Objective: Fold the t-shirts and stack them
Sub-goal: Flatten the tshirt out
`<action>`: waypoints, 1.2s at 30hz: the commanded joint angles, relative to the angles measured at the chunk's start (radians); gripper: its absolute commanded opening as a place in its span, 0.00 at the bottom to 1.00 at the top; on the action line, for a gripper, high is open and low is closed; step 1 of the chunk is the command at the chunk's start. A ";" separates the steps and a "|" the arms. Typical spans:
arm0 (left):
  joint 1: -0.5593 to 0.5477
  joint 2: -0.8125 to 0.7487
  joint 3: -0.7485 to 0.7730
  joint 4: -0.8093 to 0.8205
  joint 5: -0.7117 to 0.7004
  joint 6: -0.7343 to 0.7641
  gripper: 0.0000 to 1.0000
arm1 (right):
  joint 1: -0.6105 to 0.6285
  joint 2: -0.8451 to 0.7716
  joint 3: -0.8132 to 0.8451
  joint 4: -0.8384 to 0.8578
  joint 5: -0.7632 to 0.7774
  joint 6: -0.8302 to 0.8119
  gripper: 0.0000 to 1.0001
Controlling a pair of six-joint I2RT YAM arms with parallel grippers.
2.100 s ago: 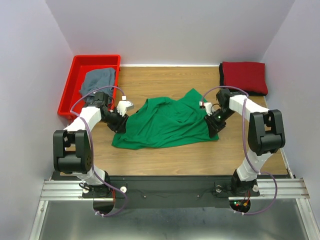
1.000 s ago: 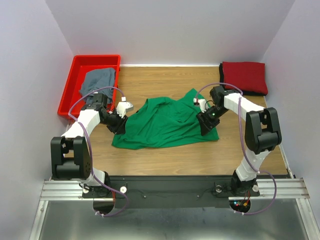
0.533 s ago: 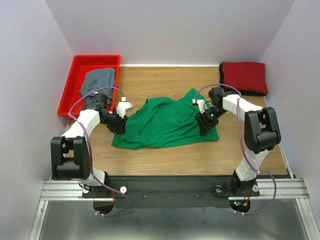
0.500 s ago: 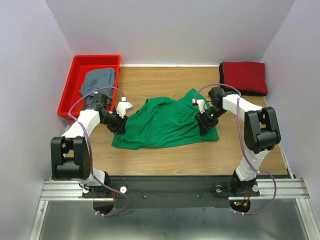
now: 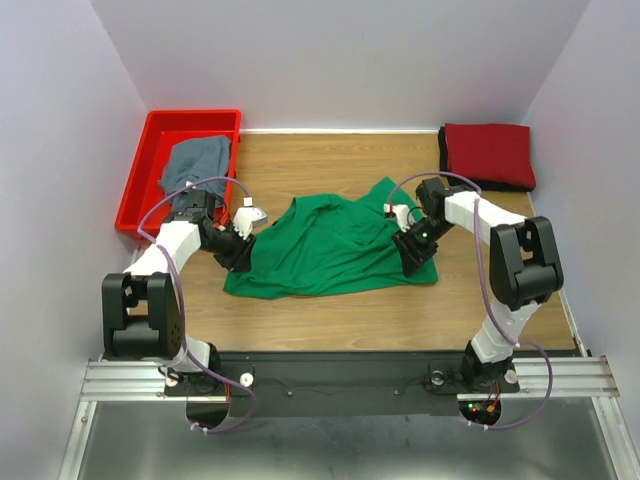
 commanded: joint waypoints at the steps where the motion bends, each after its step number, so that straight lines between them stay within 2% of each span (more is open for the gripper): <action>1: 0.003 -0.052 -0.017 -0.020 0.019 0.020 0.40 | 0.007 -0.130 -0.011 -0.109 -0.003 -0.039 0.43; 6: 0.003 -0.068 -0.023 -0.030 0.020 0.024 0.40 | 0.009 -0.197 -0.108 -0.173 0.023 -0.096 0.38; 11: 0.003 -0.079 -0.028 -0.033 0.020 0.023 0.40 | 0.021 -0.204 -0.203 -0.184 0.053 -0.132 0.19; 15: 0.001 -0.088 -0.020 -0.054 0.028 0.029 0.40 | 0.030 -0.216 -0.226 -0.232 0.061 -0.164 0.13; 16: 0.003 -0.093 -0.017 -0.060 0.031 0.035 0.40 | 0.030 -0.222 -0.234 -0.236 0.069 -0.167 0.13; 19: 0.003 -0.113 -0.011 -0.091 0.046 0.066 0.41 | 0.030 -0.296 -0.216 -0.232 0.102 -0.165 0.27; 20: 0.001 -0.130 -0.012 -0.095 0.055 0.075 0.42 | 0.030 -0.350 -0.208 -0.210 0.107 -0.149 0.42; 22: 0.001 -0.151 -0.017 -0.102 0.060 0.086 0.43 | 0.030 -0.405 -0.202 -0.183 0.110 -0.130 0.47; 28: 0.001 -0.185 -0.009 -0.109 0.088 0.096 0.49 | 0.071 -0.477 -0.274 -0.066 0.213 -0.118 0.47; 36: 0.003 -0.191 0.019 -0.119 0.083 0.081 0.57 | 0.205 -0.508 -0.427 0.078 0.358 -0.102 0.44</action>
